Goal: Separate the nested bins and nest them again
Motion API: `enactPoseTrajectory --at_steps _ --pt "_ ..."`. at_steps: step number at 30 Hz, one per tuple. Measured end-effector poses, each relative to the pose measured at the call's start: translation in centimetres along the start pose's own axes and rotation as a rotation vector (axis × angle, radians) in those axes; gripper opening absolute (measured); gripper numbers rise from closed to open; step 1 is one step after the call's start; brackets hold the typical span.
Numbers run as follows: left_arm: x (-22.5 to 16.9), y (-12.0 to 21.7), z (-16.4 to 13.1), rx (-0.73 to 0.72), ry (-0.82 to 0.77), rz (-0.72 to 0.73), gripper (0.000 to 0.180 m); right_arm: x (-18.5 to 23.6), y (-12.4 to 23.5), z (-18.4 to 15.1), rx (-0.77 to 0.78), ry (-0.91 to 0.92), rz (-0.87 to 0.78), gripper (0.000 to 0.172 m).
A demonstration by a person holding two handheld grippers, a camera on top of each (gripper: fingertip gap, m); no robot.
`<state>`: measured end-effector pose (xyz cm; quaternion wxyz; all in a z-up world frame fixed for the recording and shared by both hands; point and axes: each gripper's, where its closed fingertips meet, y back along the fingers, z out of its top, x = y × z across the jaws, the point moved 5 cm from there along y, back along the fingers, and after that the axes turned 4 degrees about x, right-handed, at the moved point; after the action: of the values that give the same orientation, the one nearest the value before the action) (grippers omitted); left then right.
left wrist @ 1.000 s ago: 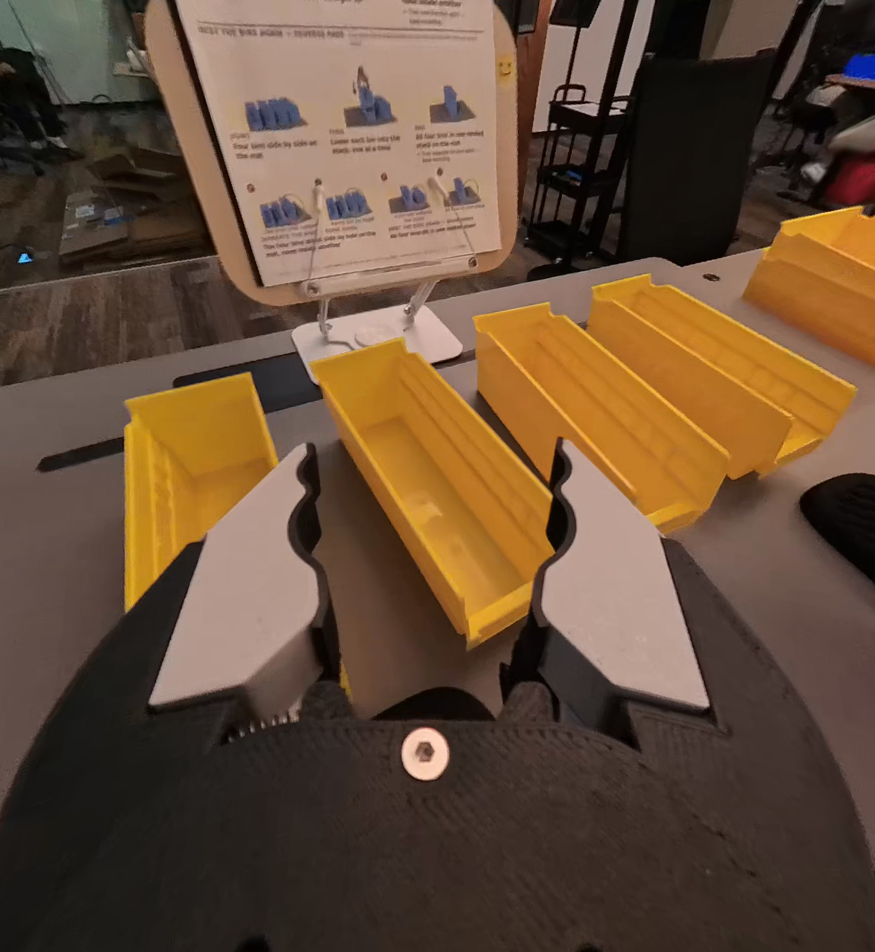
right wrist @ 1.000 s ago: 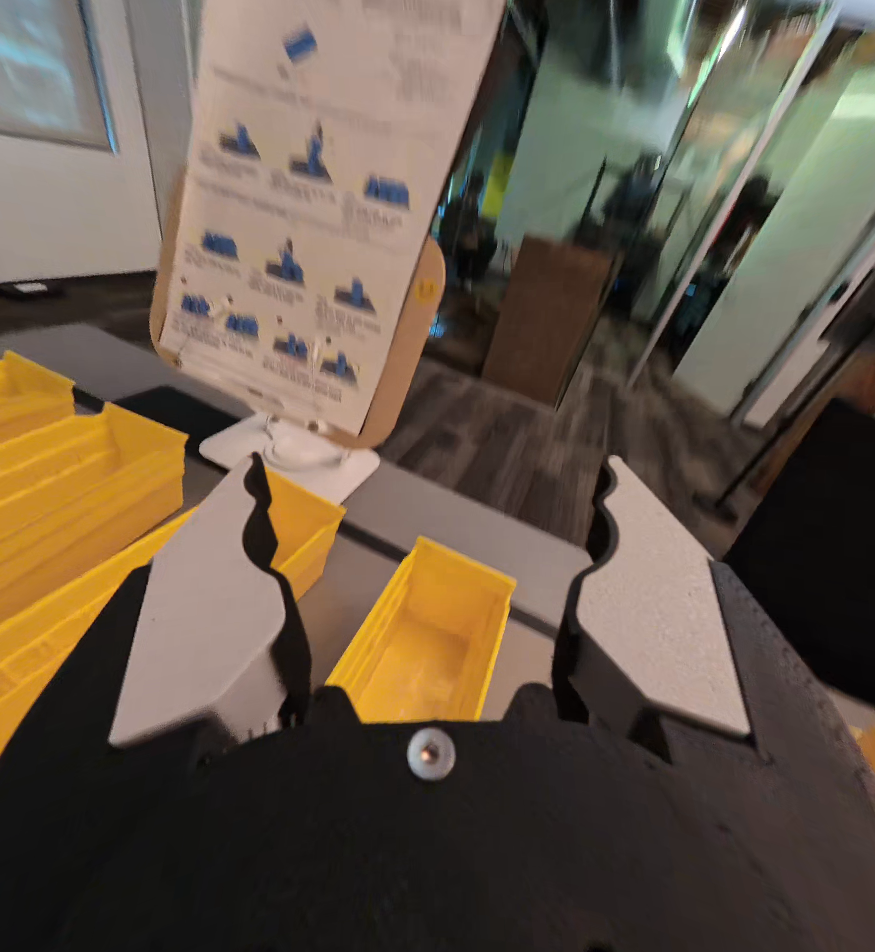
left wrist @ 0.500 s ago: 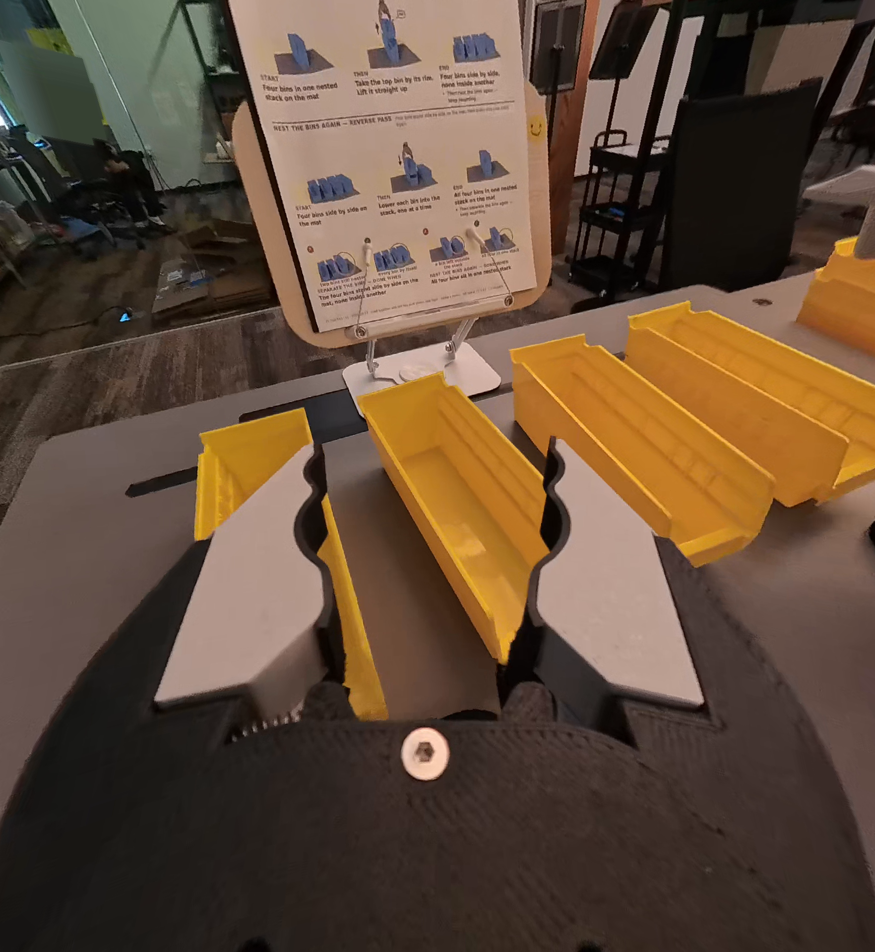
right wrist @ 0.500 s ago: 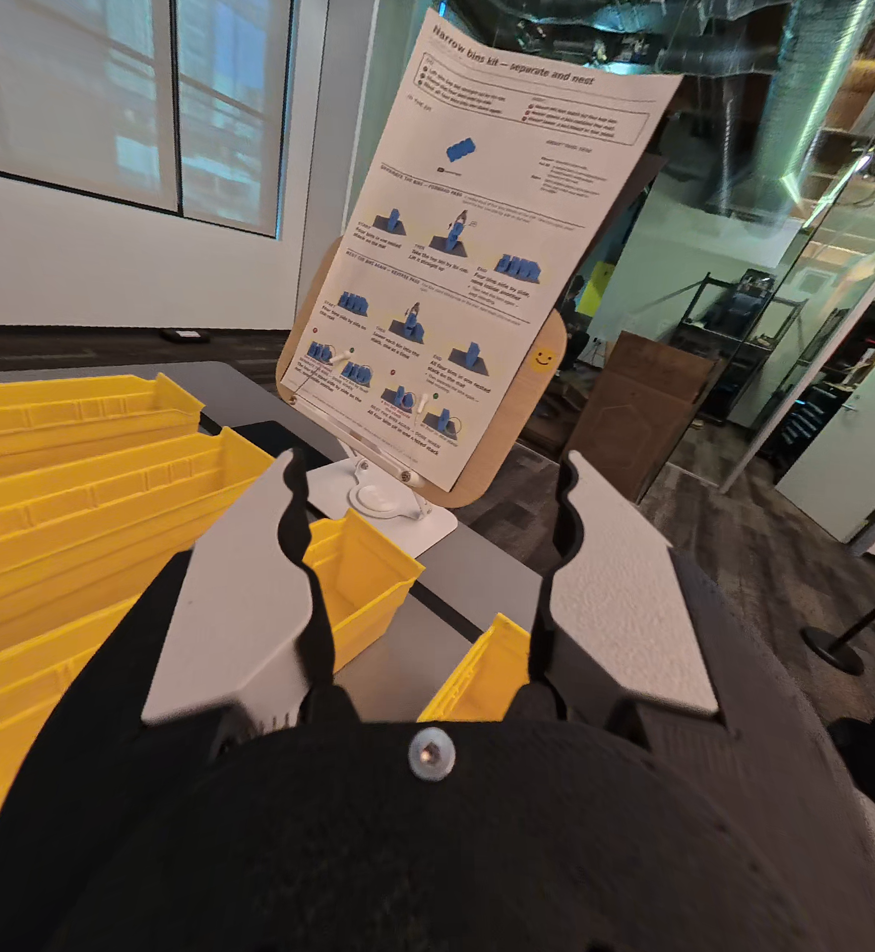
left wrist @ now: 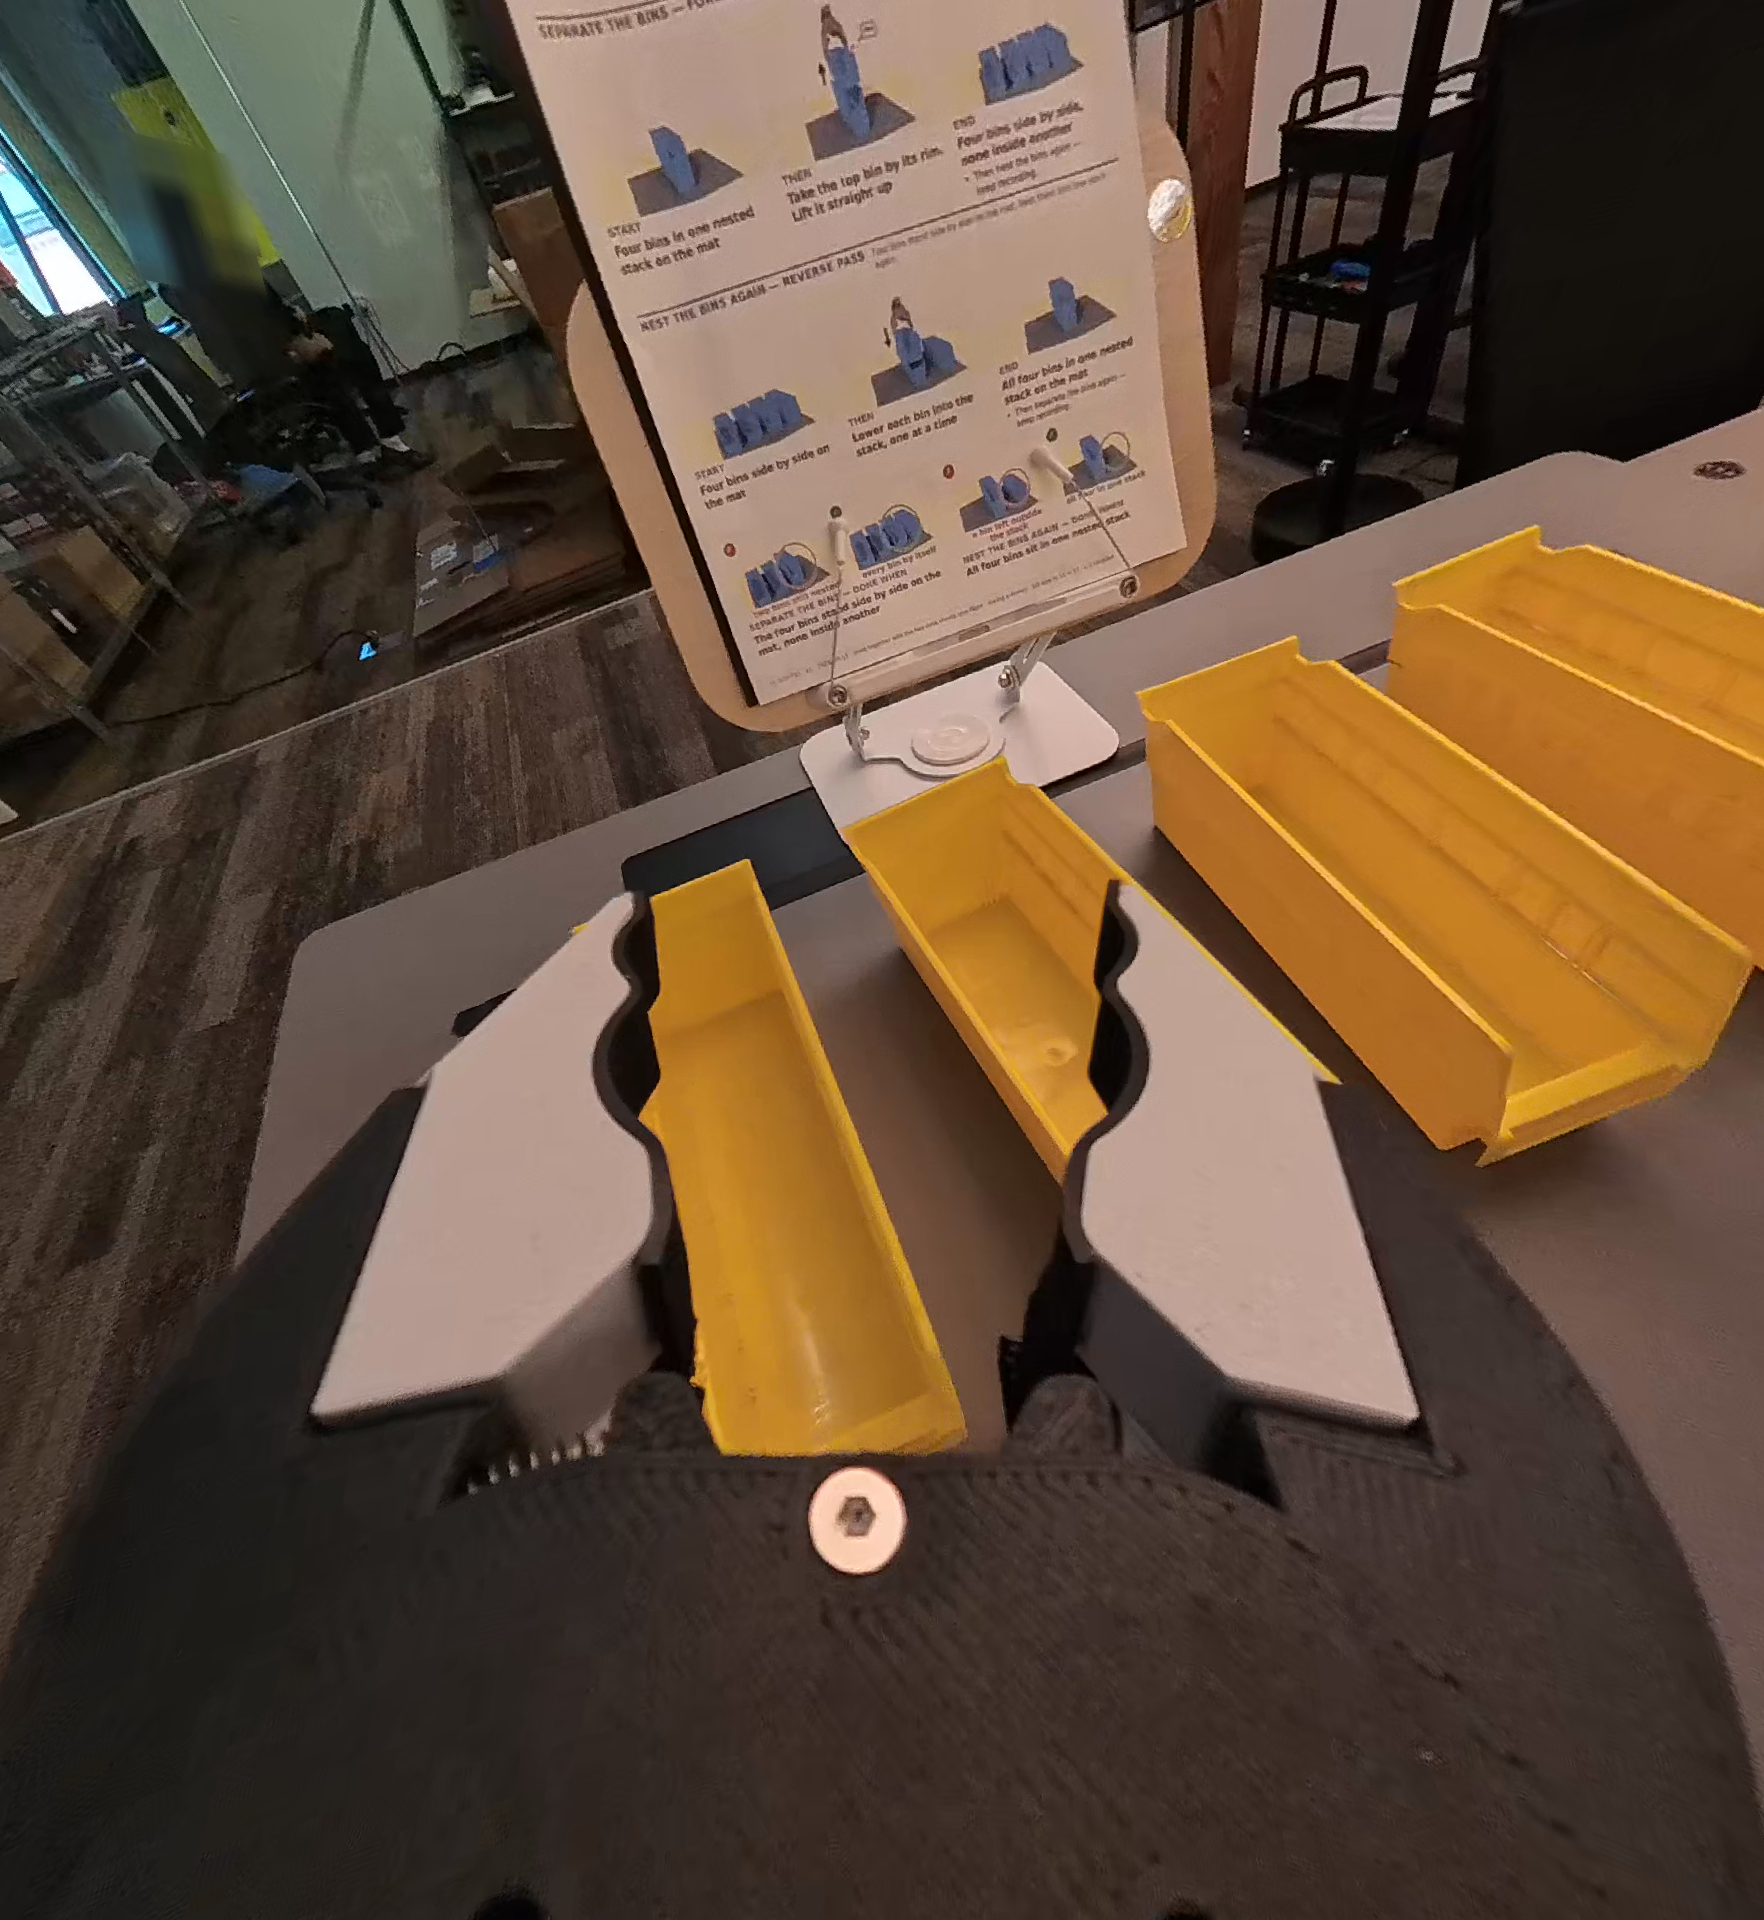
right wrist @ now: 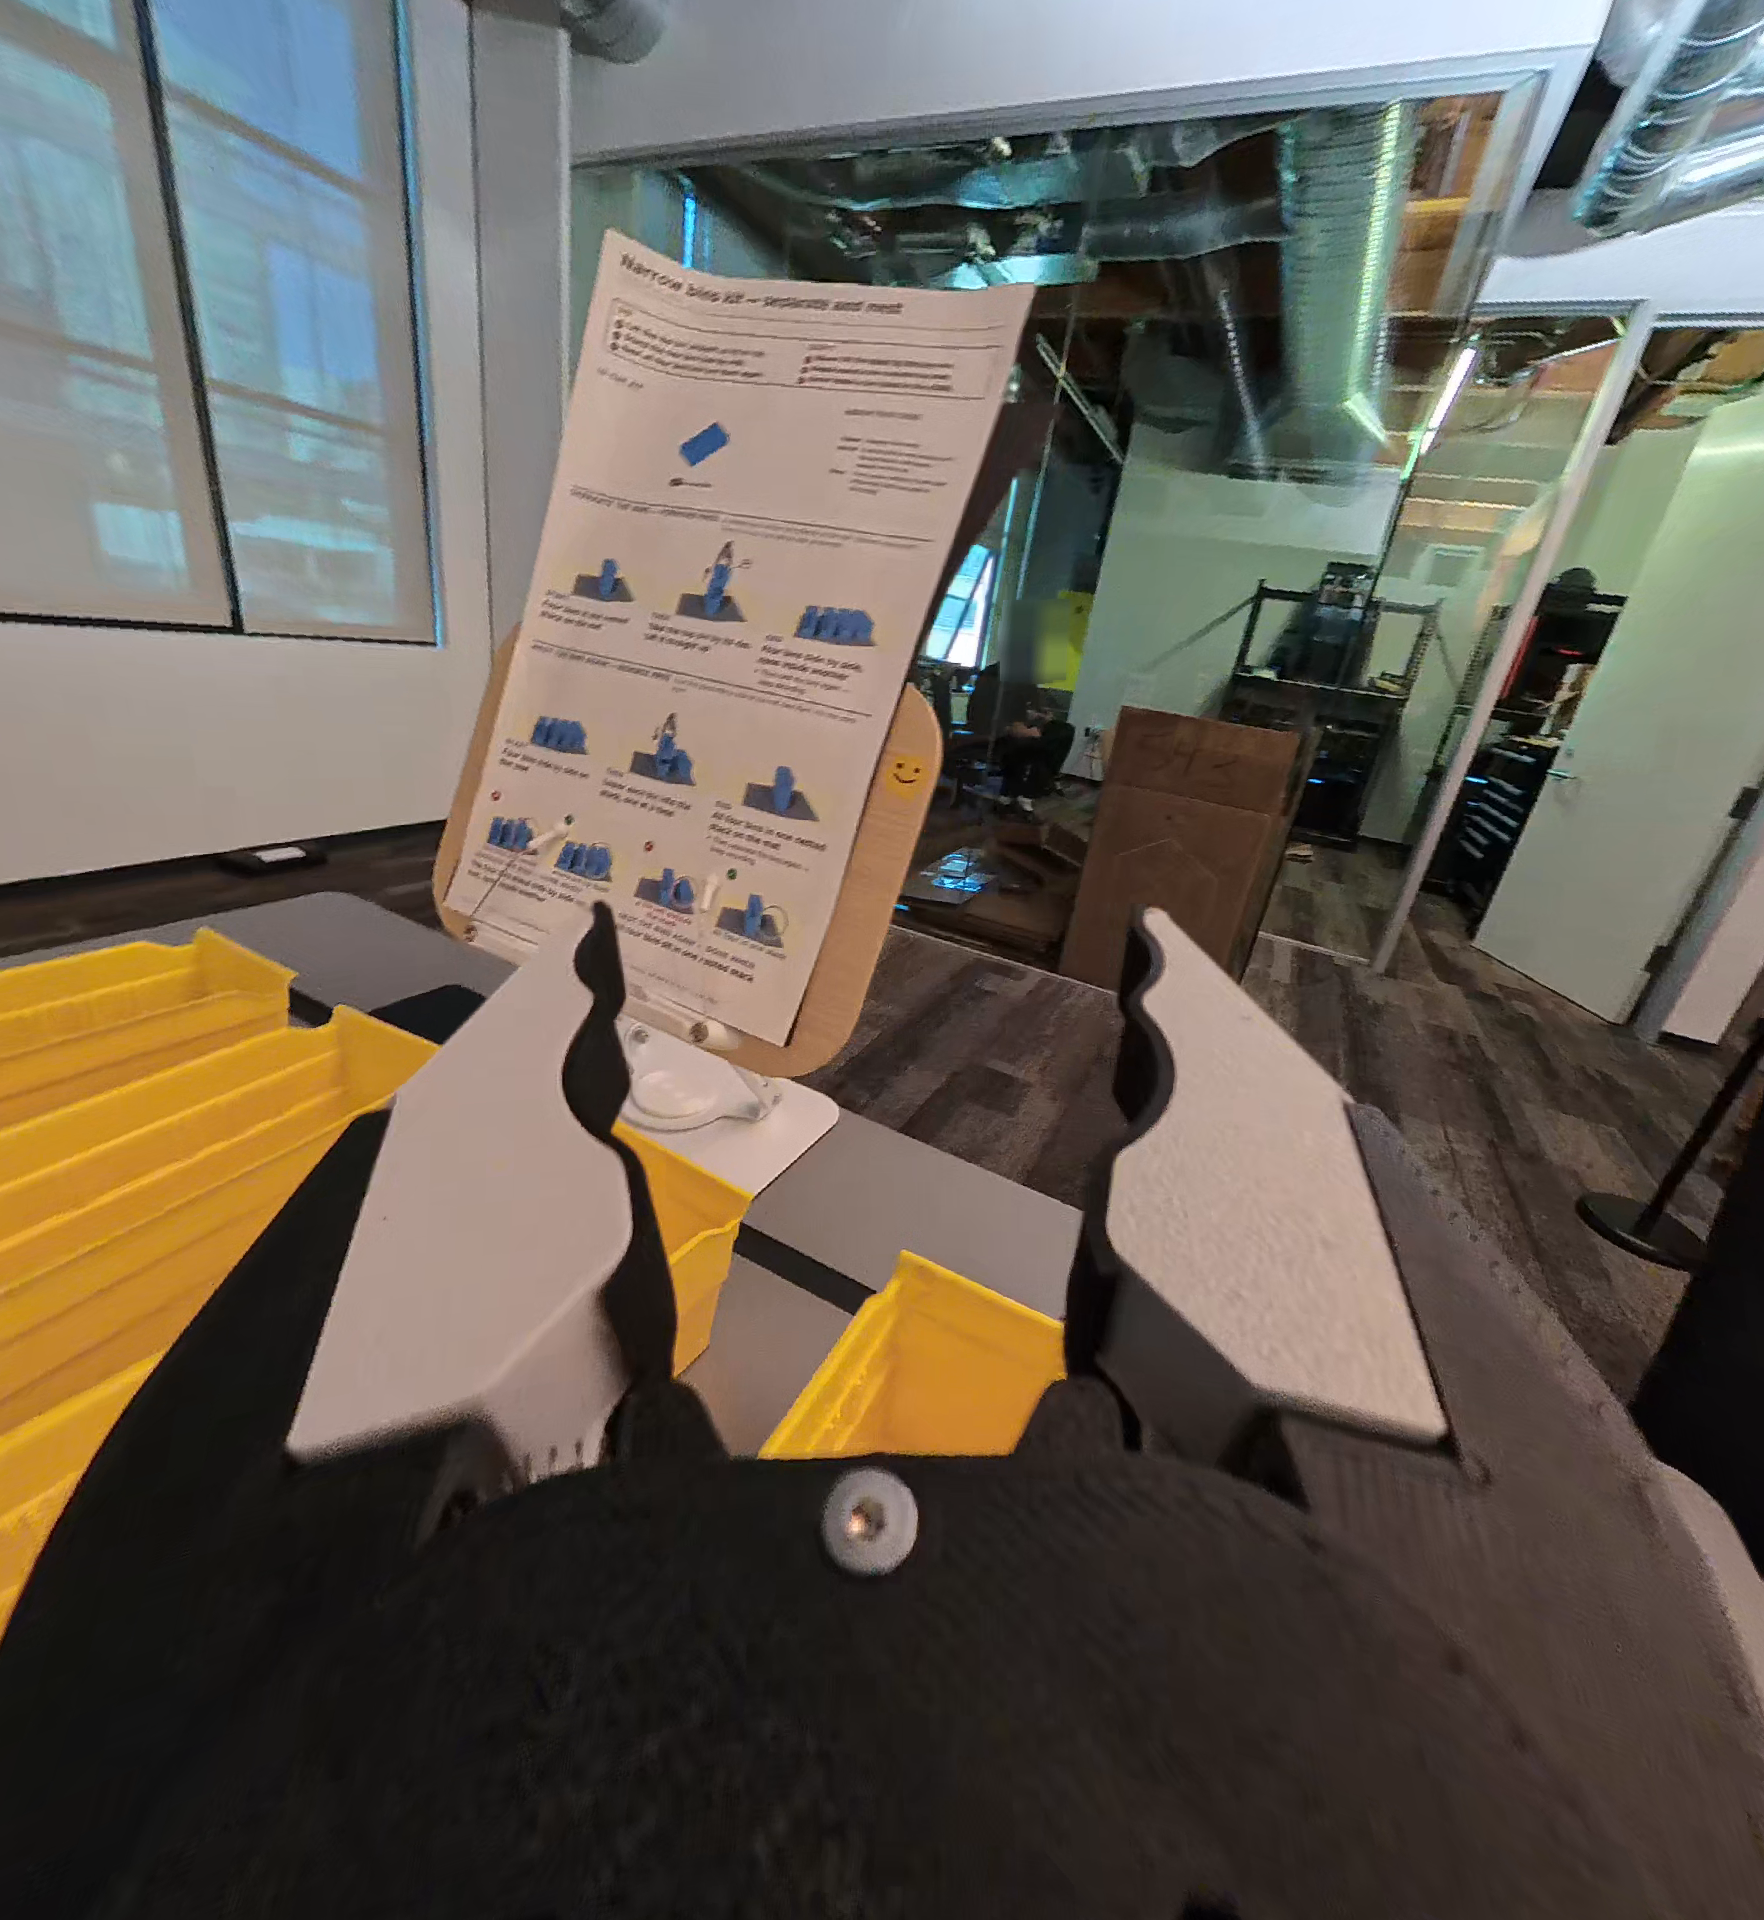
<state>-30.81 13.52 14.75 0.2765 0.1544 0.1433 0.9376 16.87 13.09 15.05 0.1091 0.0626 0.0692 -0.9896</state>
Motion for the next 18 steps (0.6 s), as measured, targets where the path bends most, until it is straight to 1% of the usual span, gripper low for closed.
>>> enactPoseTrajectory --at_steps 3,7,15,18 --pt "0.7 0.2 -0.2 0.019 0.000 0.021 0.085 -0.9 0.0 -0.4 0.013 -0.022 -0.037 0.097" --pt "1.7 0.3 -0.7 0.032 0.024 0.051 0.086 -1.1 0.0 -0.4 0.015 -0.028 -0.044 0.097" --pt "3.3 -1.1 -3.1 0.078 0.086 0.063 0.087 -0.2 -0.7 -0.7 0.025 -0.035 -0.018 0.100" --pt "3.8 -1.6 -4.0 0.093 0.106 0.064 0.088 0.6 -1.1 -0.8 0.030 -0.093 0.047 0.103"
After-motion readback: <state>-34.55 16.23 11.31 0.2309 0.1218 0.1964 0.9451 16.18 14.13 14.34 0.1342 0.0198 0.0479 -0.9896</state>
